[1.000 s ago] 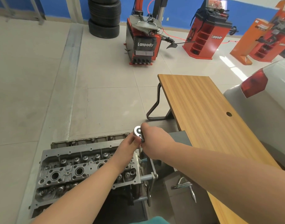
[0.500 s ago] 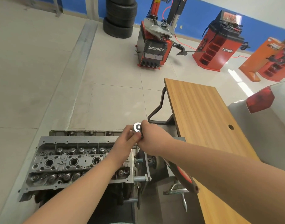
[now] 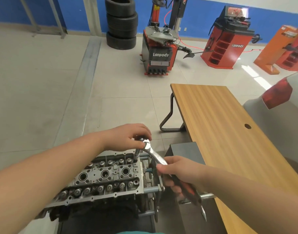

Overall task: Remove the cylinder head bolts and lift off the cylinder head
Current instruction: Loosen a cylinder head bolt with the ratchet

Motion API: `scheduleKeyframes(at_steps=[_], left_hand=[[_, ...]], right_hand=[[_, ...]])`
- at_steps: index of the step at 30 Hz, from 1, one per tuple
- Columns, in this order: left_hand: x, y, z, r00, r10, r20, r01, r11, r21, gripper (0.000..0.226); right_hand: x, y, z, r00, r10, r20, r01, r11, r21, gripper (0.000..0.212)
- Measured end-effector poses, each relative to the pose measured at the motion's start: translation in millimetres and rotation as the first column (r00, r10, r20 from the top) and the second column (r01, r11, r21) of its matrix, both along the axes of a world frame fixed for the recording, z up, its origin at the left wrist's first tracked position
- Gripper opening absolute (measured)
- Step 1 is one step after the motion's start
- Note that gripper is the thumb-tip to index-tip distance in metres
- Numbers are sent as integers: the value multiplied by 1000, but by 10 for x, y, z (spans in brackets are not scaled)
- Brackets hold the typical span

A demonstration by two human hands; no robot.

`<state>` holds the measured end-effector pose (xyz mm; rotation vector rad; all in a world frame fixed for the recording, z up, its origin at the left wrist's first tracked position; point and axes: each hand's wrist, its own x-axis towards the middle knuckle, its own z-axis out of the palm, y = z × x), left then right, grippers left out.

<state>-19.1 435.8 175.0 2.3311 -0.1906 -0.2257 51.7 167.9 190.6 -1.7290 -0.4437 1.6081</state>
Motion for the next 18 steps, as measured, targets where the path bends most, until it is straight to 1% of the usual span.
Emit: scheduleKeyframes(at_steps=[1,2,3,4,5,6,7,8,9,11,13,14,15,16,17,18], left_hand=[[32,-43,50,996,-80,50,73,990,121,19],[63,-95,82,982,-169,85,144,959,244,26],[104,-155,100,958,-268,103,213,904,371,36],[150,-219,110,924,-370,95,275,818,506,47],[204,-280,110,886,-460,65,322,709,628,54],[255,-333,103,850,-526,25,350,601,719,59],[303,-364,91,826,-564,2,357,526,772,62],[339,-372,75,811,-585,-4,357,491,795,63],[358,-358,55,801,-599,-1,360,479,800,64],[348,-300,3,778,-628,30,364,488,794,64],[296,-222,-34,761,-639,111,346,546,763,60],[264,-187,-43,767,-624,153,330,586,740,57],[238,-167,-50,777,-600,190,306,624,720,53],[212,-159,-60,786,-573,229,272,655,705,50],[191,-161,-73,792,-547,273,232,682,694,48],[172,-172,-94,793,-522,313,190,701,688,48]], right_hand=[[5,-2,15,998,19,57,-19,1000,-2,29],[8,5,22,994,34,103,-35,999,2,28],[10,23,26,989,49,141,-51,999,7,28],[7,42,24,982,66,175,-69,998,14,27],[4,61,22,974,84,208,-90,996,21,26],[9,71,13,967,98,236,-107,994,27,25],[21,72,4,964,102,246,-114,993,33,24],[39,62,-2,969,94,227,-106,993,43,24],[60,42,-3,982,80,169,-92,994,61,25],[97,-11,-18,996,62,-64,-53,990,128,26],[109,-52,-44,955,55,-290,-8,987,162,27],[111,-61,-49,935,50,-352,7,987,160,27],[116,-57,-46,927,53,-371,6,987,158,26],[122,-44,-37,937,67,-342,-14,988,156,25],[128,-25,-16,959,95,-268,-56,987,150,24],[132,-3,9,978,133,-159,-113,985,129,24]])
